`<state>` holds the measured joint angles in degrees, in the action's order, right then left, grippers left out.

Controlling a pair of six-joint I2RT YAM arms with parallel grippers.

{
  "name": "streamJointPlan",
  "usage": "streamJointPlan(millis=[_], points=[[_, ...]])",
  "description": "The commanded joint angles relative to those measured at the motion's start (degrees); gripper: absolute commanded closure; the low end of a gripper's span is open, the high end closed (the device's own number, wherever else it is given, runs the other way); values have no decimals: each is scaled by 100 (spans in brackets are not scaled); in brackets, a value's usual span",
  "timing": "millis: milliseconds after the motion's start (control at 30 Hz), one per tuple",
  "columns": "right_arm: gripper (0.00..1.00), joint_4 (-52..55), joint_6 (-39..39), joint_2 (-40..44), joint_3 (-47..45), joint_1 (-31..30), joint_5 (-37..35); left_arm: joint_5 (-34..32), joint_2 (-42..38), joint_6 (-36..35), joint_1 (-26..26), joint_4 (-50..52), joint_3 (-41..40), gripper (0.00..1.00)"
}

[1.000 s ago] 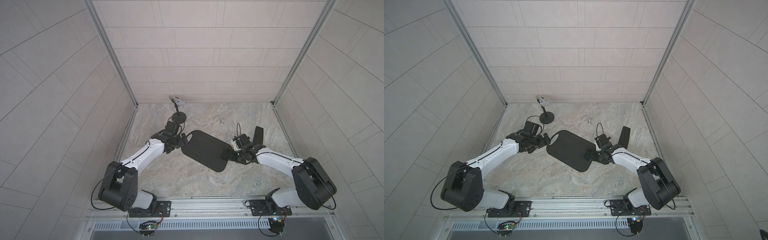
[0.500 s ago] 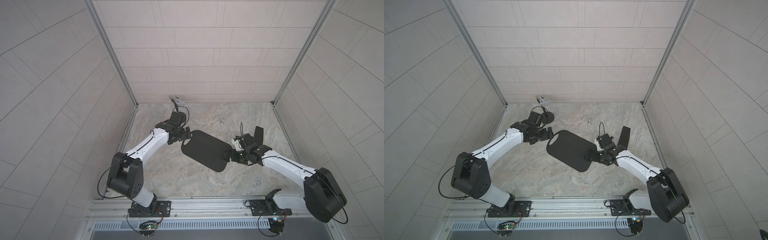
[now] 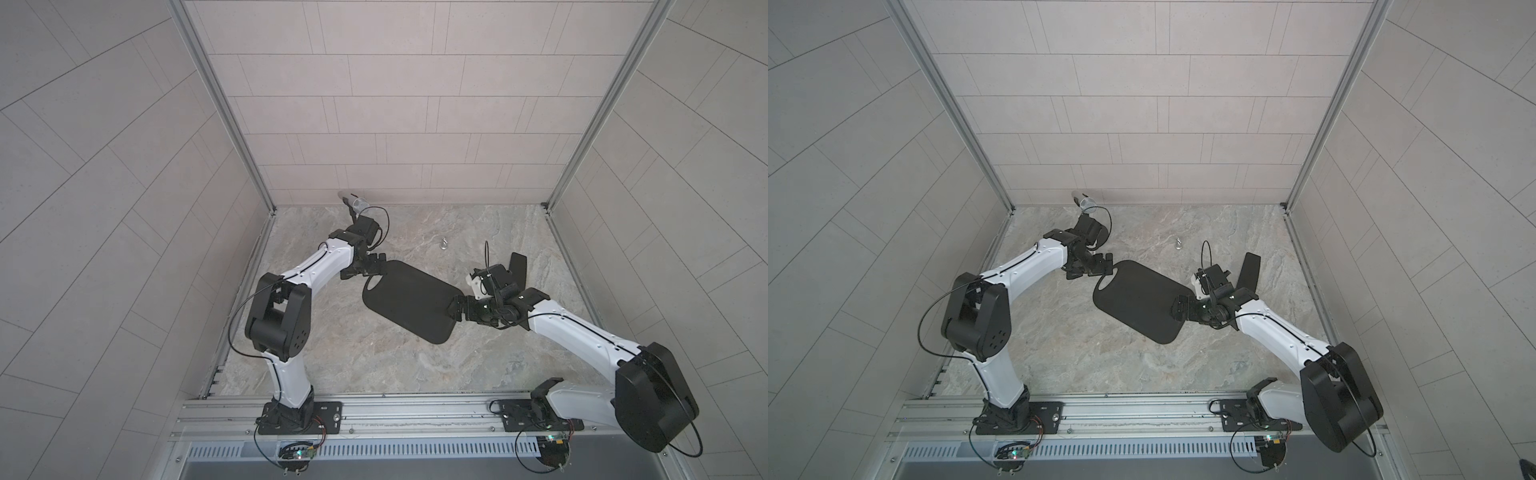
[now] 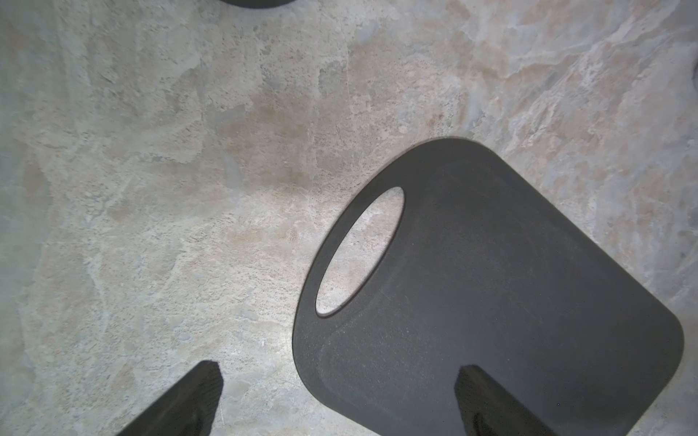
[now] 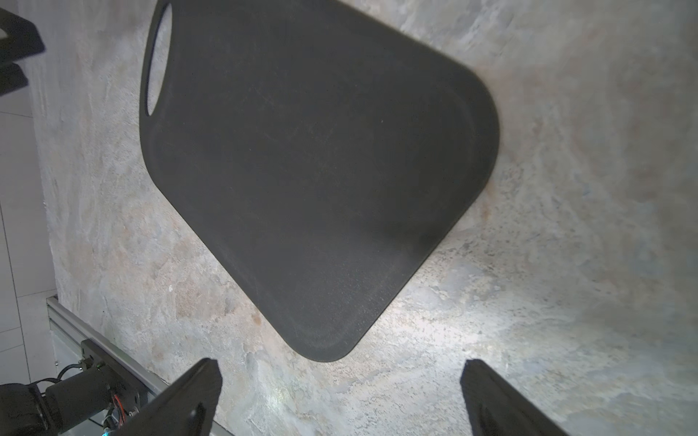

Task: Align the knife with the edge of the cutting board
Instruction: Adjust the work surface at the center of the board.

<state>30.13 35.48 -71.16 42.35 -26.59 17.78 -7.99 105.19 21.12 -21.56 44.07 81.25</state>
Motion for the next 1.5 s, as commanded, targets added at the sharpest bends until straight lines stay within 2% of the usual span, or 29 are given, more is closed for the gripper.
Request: streamJointPlan(millis=[0,267,733,967,1233,1467], points=[[0,125,-82,172,89,46,-64,11,343,-196,-26,315,270,1],[0,125,-140,554,-51,169,-200,-307,1042,-409,9,566,751,4],[0,-257,-51,711,-442,191,-149,-317,1726,-407,64,751,1288,33],[0,-464,-56,549,-600,197,-48,-463,2037,-442,73,841,1422,37],[0,-637,-6,603,-841,190,-14,-629,2072,-445,84,884,1173,45],[0,-780,75,644,-996,189,50,-534,1835,-220,89,738,705,58]])
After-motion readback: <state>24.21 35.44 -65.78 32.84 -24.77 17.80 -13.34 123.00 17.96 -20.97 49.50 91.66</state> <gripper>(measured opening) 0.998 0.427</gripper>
